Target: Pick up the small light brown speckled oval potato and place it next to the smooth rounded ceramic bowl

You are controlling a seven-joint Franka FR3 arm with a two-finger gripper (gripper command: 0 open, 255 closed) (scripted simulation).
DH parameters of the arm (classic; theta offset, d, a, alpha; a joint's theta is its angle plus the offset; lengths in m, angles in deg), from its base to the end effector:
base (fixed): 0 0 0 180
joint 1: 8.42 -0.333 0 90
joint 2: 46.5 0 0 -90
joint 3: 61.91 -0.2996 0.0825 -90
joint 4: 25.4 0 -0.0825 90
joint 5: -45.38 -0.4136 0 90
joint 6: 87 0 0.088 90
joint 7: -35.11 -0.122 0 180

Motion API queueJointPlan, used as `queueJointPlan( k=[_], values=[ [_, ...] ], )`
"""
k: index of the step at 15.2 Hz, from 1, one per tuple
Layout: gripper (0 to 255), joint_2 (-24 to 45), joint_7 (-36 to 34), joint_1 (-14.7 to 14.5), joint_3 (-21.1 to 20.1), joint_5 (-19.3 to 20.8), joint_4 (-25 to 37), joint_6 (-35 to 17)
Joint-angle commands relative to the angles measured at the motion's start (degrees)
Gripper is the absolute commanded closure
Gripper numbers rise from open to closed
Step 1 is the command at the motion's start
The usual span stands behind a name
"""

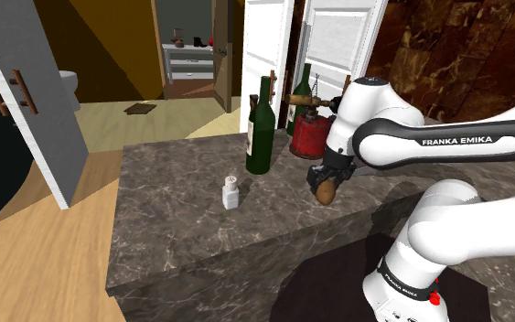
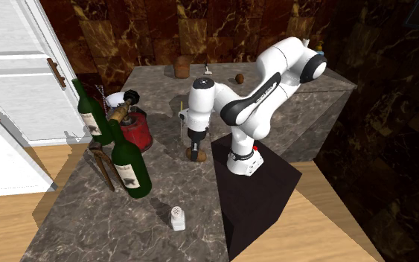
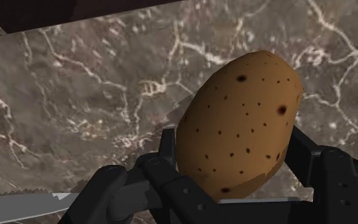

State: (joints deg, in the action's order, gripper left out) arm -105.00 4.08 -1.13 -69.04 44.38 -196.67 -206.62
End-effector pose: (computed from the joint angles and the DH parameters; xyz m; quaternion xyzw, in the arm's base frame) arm 0.3027 -0.0144 0.3639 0.9520 -0.2972 0.0672 0.0300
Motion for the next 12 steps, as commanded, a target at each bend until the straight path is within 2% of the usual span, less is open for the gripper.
queueJointPlan(
  k=[1,12],
  values=[
    [255,-0.2,0.1,0.1,0.1,0.1,1.2,1.5],
    [255,-1.6,0.8,0.5,0.9,0.6,9.2,10.7]
  ],
)
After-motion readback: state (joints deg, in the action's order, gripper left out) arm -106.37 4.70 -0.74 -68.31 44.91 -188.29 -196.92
